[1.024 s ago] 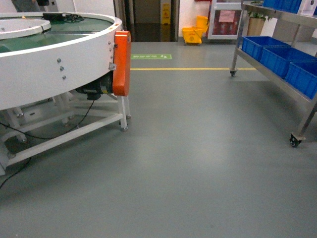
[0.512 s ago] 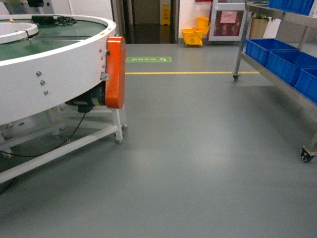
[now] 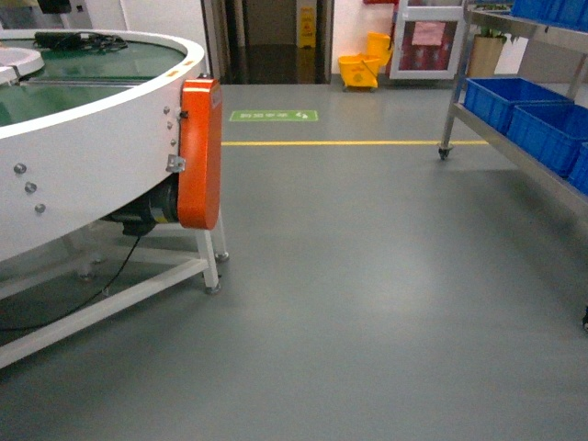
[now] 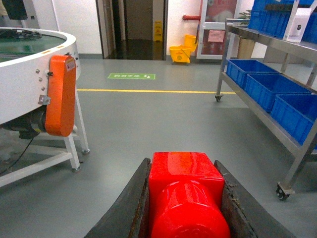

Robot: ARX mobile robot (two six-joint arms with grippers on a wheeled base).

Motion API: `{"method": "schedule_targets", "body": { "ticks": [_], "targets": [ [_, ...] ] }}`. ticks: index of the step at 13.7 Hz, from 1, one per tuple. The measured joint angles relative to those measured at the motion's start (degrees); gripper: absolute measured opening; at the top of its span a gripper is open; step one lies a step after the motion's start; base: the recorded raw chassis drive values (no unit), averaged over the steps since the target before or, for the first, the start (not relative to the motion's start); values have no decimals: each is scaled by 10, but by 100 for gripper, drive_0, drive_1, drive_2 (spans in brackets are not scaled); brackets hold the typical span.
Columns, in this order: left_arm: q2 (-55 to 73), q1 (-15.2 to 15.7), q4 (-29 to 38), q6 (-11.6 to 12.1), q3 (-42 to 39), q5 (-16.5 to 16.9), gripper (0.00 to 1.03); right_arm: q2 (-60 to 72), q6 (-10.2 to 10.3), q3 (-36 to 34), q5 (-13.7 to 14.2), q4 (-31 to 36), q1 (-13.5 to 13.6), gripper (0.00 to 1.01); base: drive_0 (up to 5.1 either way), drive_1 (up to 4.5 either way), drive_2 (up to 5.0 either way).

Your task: Pick red block from blue box to shelf

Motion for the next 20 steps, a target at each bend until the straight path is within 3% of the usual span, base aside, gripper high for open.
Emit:
{"method": "schedule_targets", "body": {
  "ticks": [4,20],
  "targets": [
    [0,0,-2,0,0,0,98,0,0,0,0,-3,0,27,-11,203,-225],
    [0,0,2,0,0,0,98,0,0,0,0,0,0,27,-156,-156,-156]
  ]
}}
